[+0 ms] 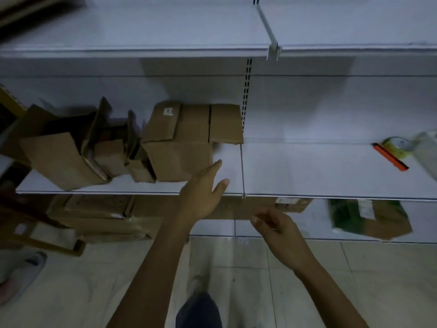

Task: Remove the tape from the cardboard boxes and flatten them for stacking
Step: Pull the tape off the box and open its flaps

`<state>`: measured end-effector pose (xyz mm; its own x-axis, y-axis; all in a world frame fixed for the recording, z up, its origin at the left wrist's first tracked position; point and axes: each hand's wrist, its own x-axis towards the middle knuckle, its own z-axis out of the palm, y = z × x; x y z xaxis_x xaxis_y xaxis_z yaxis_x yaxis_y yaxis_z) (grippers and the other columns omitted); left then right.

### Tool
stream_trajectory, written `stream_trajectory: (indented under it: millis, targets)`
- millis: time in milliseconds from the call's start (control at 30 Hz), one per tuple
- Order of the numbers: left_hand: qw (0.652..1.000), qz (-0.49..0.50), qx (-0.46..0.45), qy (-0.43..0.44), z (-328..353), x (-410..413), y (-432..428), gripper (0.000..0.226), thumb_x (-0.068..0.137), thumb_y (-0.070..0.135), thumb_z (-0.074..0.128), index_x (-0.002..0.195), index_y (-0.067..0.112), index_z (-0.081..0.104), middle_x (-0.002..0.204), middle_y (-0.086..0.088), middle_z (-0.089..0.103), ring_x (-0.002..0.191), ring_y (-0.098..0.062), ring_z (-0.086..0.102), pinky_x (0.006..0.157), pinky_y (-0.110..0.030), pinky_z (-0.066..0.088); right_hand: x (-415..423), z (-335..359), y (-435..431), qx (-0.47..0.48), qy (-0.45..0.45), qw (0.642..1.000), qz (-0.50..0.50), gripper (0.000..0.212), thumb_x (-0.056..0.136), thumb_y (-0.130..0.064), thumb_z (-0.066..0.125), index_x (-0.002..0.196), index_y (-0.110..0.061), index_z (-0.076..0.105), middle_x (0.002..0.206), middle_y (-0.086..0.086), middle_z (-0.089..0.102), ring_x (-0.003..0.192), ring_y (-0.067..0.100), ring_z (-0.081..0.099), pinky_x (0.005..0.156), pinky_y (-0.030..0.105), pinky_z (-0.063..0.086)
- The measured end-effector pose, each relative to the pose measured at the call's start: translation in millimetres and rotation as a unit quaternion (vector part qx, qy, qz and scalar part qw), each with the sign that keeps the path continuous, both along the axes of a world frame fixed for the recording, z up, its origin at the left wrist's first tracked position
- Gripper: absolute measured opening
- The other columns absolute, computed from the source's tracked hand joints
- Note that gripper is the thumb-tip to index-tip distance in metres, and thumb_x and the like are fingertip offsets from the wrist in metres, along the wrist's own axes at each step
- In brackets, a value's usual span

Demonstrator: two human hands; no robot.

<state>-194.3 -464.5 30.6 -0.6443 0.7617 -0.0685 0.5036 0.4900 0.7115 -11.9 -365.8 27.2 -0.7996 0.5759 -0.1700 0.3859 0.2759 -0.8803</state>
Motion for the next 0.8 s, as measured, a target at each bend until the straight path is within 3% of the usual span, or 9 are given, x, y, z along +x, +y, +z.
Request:
stream_trajectory:
  millis: [100,233,333,400,433,500,567,700,800]
  targets:
    - [0.998,0.012,-0.009,-0.054,-28,-7,15,0.06,0.097,0.042,0.045,0.149,0.022,0.024,0.154,0.0,0.029,0.14,-0.018,0.029,0.115,-0.039,0.026,-17,-10,4,-0.015,-0.011,1.0,0.011,0.004,0.093,-0.024,0.058,0.093,-0.027,0.061,0.087,-0.016,0.062,0.081,-0.015,0.056,0.067,-0.001,0.039]
    - [0.998,0.064,-0.005,-0.029,-44,-48,23,0.056,0.098,0.028,0.049,0.148,0.014,0.027,0.156,-0.008,0.023,0.144,-0.024,0.018,0.117,-0.038,0.019,-61,-13,5,-0.018,-0.008,0.999,0.047,0.012,0.093,-0.017,0.058,0.103,-0.016,0.064,0.091,-0.012,0.064,0.083,-0.011,0.059,0.07,0.0,0.04]
    - [0.973,0.211,-0.018,0.095,-45,-94,21,0.048,0.091,0.025,0.059,0.133,0.004,0.048,0.144,-0.025,0.039,0.134,-0.04,0.034,0.11,-0.046,0.024,-102,-10,7,0.011,-0.008,0.997,0.072,0.013,0.093,-0.013,0.057,0.104,-0.014,0.064,0.093,-0.006,0.066,0.085,0.001,0.06,0.074,0.003,0.041]
    - [0.935,0.294,-0.045,0.195,-43,-128,20,0.063,0.086,0.035,0.064,0.135,0.001,0.043,0.15,-0.028,0.026,0.139,-0.042,0.023,0.112,-0.051,0.015,-133,-5,10,0.049,-0.008,0.995,0.089,0.017,0.094,-0.017,0.057,0.109,-0.014,0.064,0.098,-0.004,0.067,0.088,0.004,0.061,0.075,0.004,0.042]
    - [0.929,0.304,-0.062,0.2,-42,-147,20,0.073,0.084,0.041,0.064,0.139,0.001,0.037,0.153,-0.026,0.018,0.142,-0.04,0.015,0.113,-0.052,0.011,-150,-1,12,0.066,-0.003,0.993,0.094,0.021,0.094,-0.019,0.057,0.112,-0.014,0.064,0.101,-0.003,0.067,0.091,0.006,0.06,0.076,0.003,0.041]
    - [0.939,0.285,-0.104,0.16,-44,-185,22,0.086,0.081,0.052,0.062,0.145,0.005,0.027,0.156,-0.021,0.016,0.144,-0.035,0.01,0.115,-0.053,0.008,-183,7,19,0.114,0.021,0.987,0.111,0.021,0.094,-0.02,0.057,0.112,-0.014,0.065,0.105,-0.002,0.067,0.095,0.008,0.061,0.078,0.004,0.041]
    - [0.943,0.265,-0.142,0.14,-47,-208,26,0.081,0.08,0.061,0.059,0.142,0.013,0.037,0.151,-0.013,0.03,0.14,-0.034,0.021,0.111,-0.052,0.02,-213,11,31,0.164,0.028,0.979,0.121,0.02,0.094,-0.017,0.056,0.112,-0.014,0.066,0.109,0.001,0.067,0.097,0.011,0.061,0.079,0.009,0.042]
    - [0.93,0.232,-0.166,0.231,-53,-207,37,0.06,0.083,0.061,0.053,0.125,0.018,0.053,0.131,-0.008,0.053,0.125,-0.035,0.038,0.095,-0.05,0.034,-259,18,67,0.183,-0.017,0.974,0.134,0.028,0.093,-0.012,0.056,0.12,-0.01,0.062,0.119,0.007,0.062,0.106,0.02,0.059,0.088,0.024,0.046]
    - [0.923,0.18,-0.171,0.294,-58,-196,41,0.05,0.09,0.05,0.044,0.123,0.013,0.054,0.129,-0.011,0.056,0.114,-0.036,0.046,0.091,-0.045,0.035,-281,17,91,0.216,-0.032,0.965,0.144,0.017,0.091,-0.008,0.058,0.104,-0.001,0.066,0.092,0.008,0.066,0.086,0.021,0.06,0.075,0.027,0.043]
